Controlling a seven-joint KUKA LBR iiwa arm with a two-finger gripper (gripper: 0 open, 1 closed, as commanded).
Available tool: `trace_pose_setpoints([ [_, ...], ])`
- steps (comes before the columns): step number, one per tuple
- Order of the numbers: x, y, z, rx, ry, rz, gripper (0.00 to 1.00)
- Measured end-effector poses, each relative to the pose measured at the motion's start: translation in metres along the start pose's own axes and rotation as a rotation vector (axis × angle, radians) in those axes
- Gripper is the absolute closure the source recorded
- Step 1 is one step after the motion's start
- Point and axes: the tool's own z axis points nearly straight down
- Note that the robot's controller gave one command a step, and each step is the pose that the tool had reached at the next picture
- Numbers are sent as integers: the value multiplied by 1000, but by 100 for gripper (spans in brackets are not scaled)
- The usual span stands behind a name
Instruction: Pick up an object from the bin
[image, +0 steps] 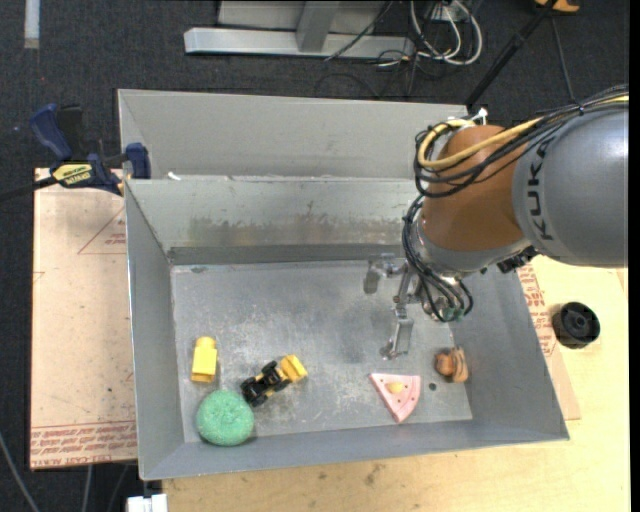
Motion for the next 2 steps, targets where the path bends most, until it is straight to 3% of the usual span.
trace_pose_setpoints([
  [1,8,8,-44,-1,-7,5,0],
  [2,1,-2,-85,0,4,-35,0],
])
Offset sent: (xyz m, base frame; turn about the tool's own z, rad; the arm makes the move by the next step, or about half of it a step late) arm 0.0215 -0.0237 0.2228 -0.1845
